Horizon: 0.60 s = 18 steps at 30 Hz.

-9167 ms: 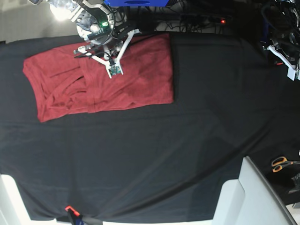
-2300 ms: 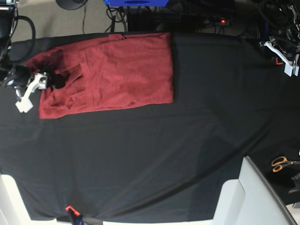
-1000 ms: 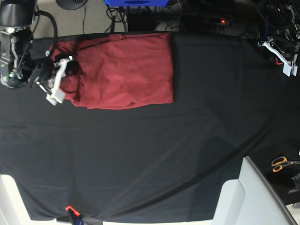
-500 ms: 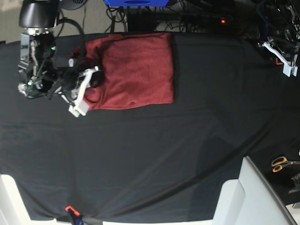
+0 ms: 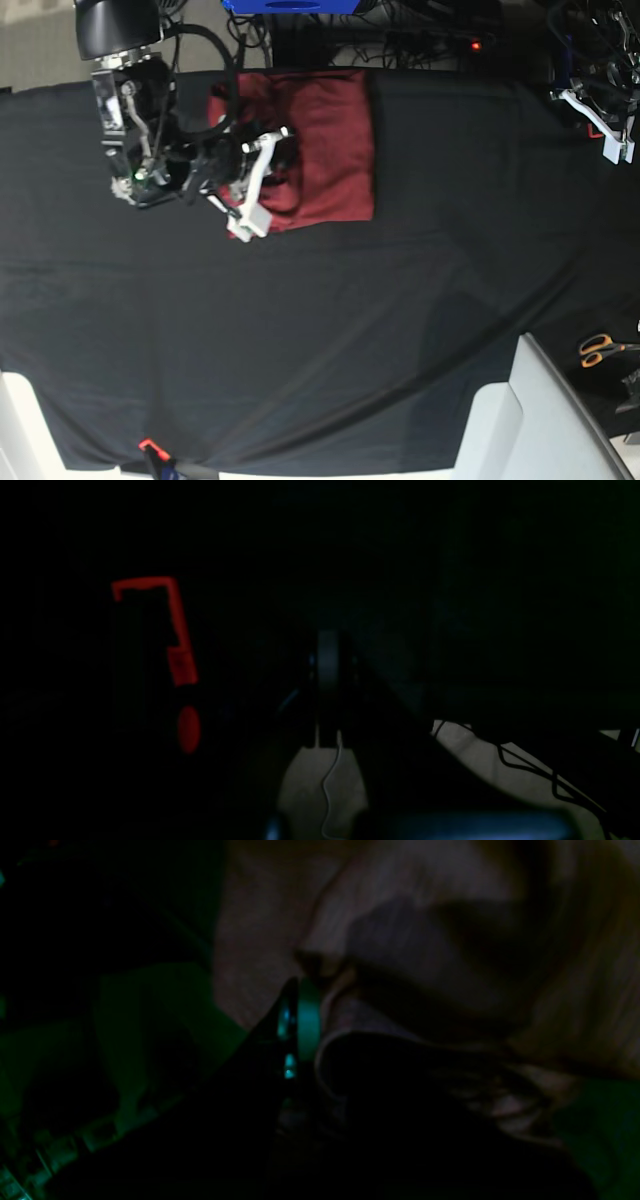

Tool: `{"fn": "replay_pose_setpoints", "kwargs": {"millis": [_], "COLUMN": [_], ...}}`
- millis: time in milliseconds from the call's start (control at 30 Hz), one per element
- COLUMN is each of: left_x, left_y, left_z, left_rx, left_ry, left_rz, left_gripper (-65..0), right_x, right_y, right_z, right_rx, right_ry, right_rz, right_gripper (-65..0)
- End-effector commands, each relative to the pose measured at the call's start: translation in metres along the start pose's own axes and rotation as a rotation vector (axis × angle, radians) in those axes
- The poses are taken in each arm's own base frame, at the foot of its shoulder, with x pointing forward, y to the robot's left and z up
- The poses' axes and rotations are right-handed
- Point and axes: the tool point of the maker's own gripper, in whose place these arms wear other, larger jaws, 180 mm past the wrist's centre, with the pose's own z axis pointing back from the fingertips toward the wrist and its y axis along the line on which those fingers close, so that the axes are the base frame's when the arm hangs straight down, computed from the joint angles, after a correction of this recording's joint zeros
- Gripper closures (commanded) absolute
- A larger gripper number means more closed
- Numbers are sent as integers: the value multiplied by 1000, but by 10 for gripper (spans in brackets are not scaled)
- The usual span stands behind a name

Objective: Fold the T-shirt properly
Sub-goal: 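Fold the grasped end with the right gripper over onto the shirt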

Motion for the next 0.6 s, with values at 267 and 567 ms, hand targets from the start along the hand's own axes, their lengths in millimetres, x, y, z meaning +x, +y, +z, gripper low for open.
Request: {"fn": "replay_pose_setpoints", "kwargs": {"millis": [267, 567], "left_x": [13, 13], "left_y": [6, 6], "left_z": [6, 6], "left_rx": [10, 9], "left_ry": [-37, -35], "left_rz": [-21, -18], "left_gripper": [0, 0], "right_x": [15, 13], "right_y": [-4, -7], "right_z": [-5, -8], "right_rx": [5, 3], "right_ry": [-72, -59], "right_rz": [-70, -79], "right_gripper": [-8, -8]}}
